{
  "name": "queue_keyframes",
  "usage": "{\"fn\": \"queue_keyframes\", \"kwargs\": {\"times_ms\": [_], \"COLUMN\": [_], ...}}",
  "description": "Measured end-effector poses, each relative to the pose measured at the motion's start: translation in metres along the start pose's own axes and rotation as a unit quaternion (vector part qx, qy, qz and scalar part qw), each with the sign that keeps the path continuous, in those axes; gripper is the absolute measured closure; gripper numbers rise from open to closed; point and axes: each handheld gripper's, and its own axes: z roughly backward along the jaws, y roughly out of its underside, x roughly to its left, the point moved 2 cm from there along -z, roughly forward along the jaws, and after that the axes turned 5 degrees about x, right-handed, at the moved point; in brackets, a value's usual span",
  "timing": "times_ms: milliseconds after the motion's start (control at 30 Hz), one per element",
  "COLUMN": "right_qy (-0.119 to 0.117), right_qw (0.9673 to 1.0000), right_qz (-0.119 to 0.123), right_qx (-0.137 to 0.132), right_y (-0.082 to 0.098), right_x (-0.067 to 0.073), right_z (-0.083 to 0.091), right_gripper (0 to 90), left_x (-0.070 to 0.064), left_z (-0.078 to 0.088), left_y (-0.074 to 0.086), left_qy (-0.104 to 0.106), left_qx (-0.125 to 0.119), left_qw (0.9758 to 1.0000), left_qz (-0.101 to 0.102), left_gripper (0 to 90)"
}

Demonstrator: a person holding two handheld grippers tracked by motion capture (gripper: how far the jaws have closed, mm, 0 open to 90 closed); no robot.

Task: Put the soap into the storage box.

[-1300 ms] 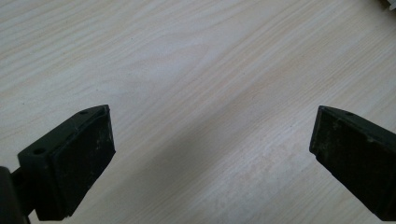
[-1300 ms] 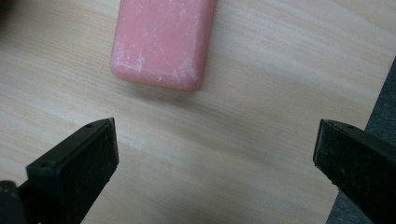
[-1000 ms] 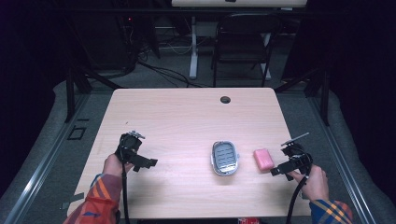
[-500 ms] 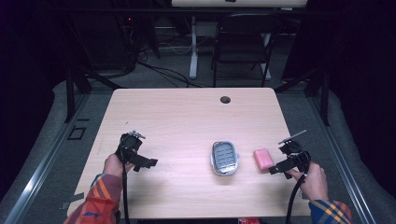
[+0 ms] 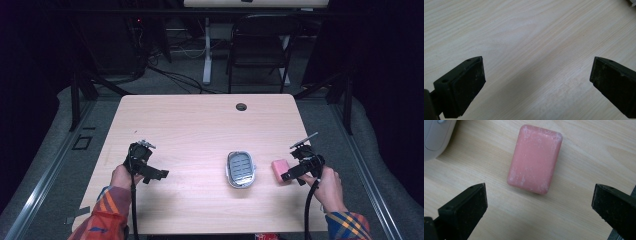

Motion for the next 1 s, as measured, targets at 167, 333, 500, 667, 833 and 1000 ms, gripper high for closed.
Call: {"fn": "queue_keyframes", "kwargs": {"times_ms": [167, 333, 500, 667, 833, 1000], "right_qy": [-0.005, -0.013, -0.015, -0.024, -0.028, -0.026], "right_qw": [0.9999, 0.9998, 0.9997, 0.9993, 0.9987, 0.9977], "right_qz": [-0.009, -0.007, -0.013, -0.013, -0.028, -0.043], "right_qx": [0.006, 0.014, 0.016, 0.026, 0.032, 0.046], "right_y": [-0.007, -0.017, -0.028, -0.036, -0.041, -0.043], "right_x": [-0.001, 0.000, 0.004, 0.003, 0.000, -0.001], "right_z": [-0.001, -0.006, -0.013, -0.018, -0.024, -0.030], "right_gripper": [0.0, 0.0, 0.0, 0.0, 0.0, 0.0], "left_x": [0.000, 0.000, 0.001, 0.001, 0.000, 0.000], "left_z": [0.000, -0.001, 0.000, -0.001, -0.001, -0.001], "left_y": [0.000, 0.000, 0.000, -0.001, -0.001, -0.001], "left_qy": [0.001, 0.000, 0.000, 0.001, 0.002, 0.001], "left_qx": [0.001, 0.002, 0.000, 0.000, 0.000, 0.001], "left_qw": [1.0000, 1.0000, 1.0000, 1.0000, 1.0000, 1.0000], "left_qz": [0.002, 0.002, 0.002, 0.002, 0.000, 0.000], "left_gripper": [0.0, 0.0, 0.0, 0.0, 0.0, 0.0]}}
